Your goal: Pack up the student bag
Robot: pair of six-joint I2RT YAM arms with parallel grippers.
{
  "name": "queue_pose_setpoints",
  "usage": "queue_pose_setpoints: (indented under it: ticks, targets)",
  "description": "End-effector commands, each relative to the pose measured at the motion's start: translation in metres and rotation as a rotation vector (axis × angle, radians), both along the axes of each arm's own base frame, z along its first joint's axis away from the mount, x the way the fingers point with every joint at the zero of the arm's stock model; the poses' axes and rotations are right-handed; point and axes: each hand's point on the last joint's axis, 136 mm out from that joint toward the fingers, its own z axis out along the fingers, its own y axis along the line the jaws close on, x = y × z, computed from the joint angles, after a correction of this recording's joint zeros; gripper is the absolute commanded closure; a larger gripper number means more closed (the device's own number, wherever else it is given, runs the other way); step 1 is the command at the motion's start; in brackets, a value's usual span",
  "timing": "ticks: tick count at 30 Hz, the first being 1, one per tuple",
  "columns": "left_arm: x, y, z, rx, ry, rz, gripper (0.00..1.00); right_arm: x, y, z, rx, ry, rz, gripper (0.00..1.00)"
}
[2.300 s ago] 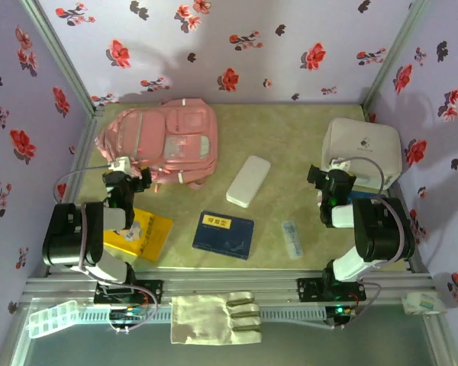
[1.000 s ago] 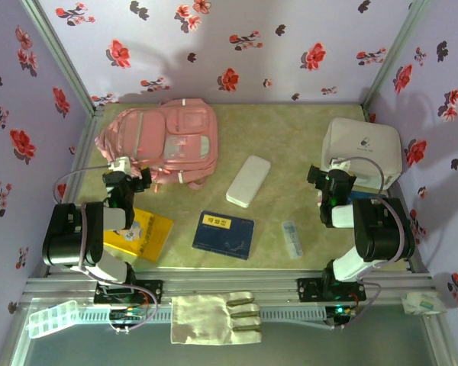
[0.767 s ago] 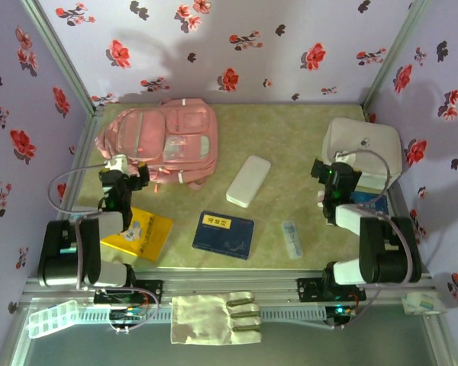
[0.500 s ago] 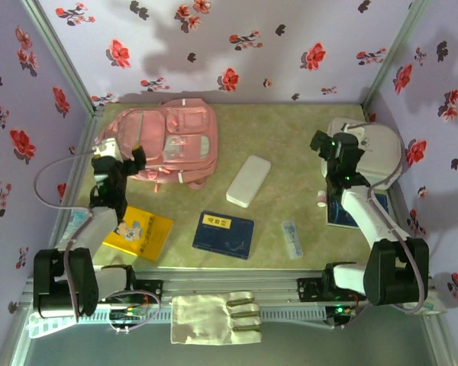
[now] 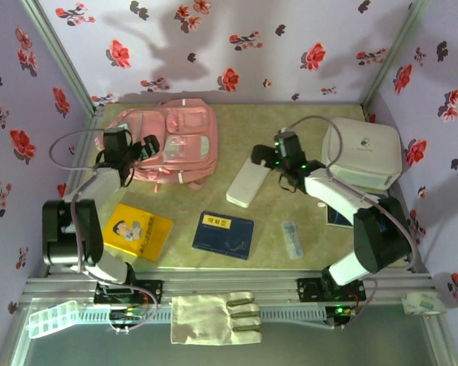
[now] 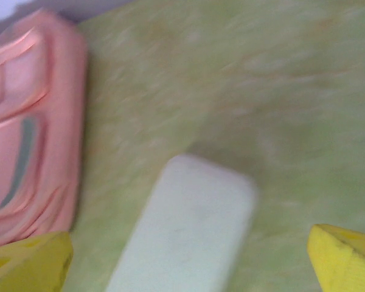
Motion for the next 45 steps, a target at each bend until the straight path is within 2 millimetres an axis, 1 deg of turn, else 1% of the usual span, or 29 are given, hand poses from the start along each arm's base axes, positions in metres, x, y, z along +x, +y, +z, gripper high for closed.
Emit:
queue_pose_setpoints:
  ticks: [1, 4, 6, 9, 10, 13, 15, 17, 19, 21, 24, 27, 29, 31, 35, 38, 41, 43, 45]
  targets:
    - [0.015, -0.033, -0.003, -0.131, 0.029, -0.104, 0.01, 0.000, 0.069, 0.014, 0.097, -0.055, 0.138, 0.01]
    - [0.029, -0.034, -0.005, -0.132, 0.045, -0.104, 0.02, -0.004, 0.121, 0.003, 0.152, -0.015, 0.223, 0.08]
    - [0.036, -0.035, -0.001, -0.113, 0.052, -0.119, 0.02, -0.010, 0.156, 0.000, 0.183, -0.007, 0.290, 0.12]
    - [0.041, -0.033, 0.006, -0.073, 0.060, -0.140, 0.02, -0.017, 0.195, -0.004, 0.223, 0.002, 0.349, 0.13]
    - [0.043, -0.030, 0.006, -0.058, 0.067, -0.135, 0.01, -0.018, 0.205, -0.004, 0.230, 0.006, 0.367, 0.13]
    - [0.049, -0.013, -0.003, -0.003, 0.100, -0.096, 0.01, -0.021, 0.231, -0.008, 0.264, 0.029, 0.400, 0.14]
    - [0.054, 0.000, -0.016, 0.009, 0.143, -0.075, 0.00, -0.021, 0.245, -0.015, 0.289, 0.051, 0.420, 0.14]
    - [0.058, 0.012, -0.031, 0.020, 0.190, -0.064, 0.01, -0.020, 0.256, -0.024, 0.300, 0.073, 0.430, 0.15]
    - [0.059, 0.020, -0.044, 0.030, 0.235, -0.063, 0.01, -0.019, 0.263, -0.033, 0.308, 0.091, 0.438, 0.15]
    - [0.058, 0.022, -0.055, 0.036, 0.275, -0.075, 0.01, -0.014, 0.269, -0.042, 0.299, 0.101, 0.440, 0.15]
    - [0.054, 0.016, -0.070, 0.016, 0.326, -0.105, 0.01, -0.004, 0.269, -0.055, 0.266, 0.105, 0.423, 0.15]
    - [0.047, 0.012, -0.086, -0.010, 0.379, -0.112, 0.03, 0.008, 0.259, -0.073, 0.225, 0.126, 0.381, 0.15]
    - [0.041, 0.001, -0.090, -0.034, 0.405, -0.150, 0.05, 0.021, 0.243, -0.086, 0.181, 0.141, 0.328, 0.16]
    - [0.034, -0.012, -0.091, -0.031, 0.423, -0.183, 0.06, 0.035, 0.224, -0.096, 0.125, 0.147, 0.272, 0.16]
    - [0.015, -0.043, -0.085, -0.014, 0.459, -0.258, 0.06, 0.063, 0.179, -0.114, 0.044, 0.180, 0.167, 0.15]
    - [0.002, -0.062, -0.078, -0.013, 0.465, -0.289, 0.08, 0.083, 0.146, -0.120, 0.012, 0.176, 0.105, 0.15]
    - [-0.008, -0.073, -0.070, -0.036, 0.455, -0.287, 0.08, 0.104, 0.116, -0.123, -0.001, 0.172, 0.046, 0.15]
    - [-0.013, -0.094, -0.064, -0.049, 0.446, -0.347, 0.08, 0.117, 0.108, -0.117, 0.024, 0.171, 0.041, 0.15]
    - [-0.019, -0.117, -0.057, 0.001, 0.449, -0.446, 0.08, 0.127, 0.110, -0.103, 0.022, 0.167, 0.065, 0.15]
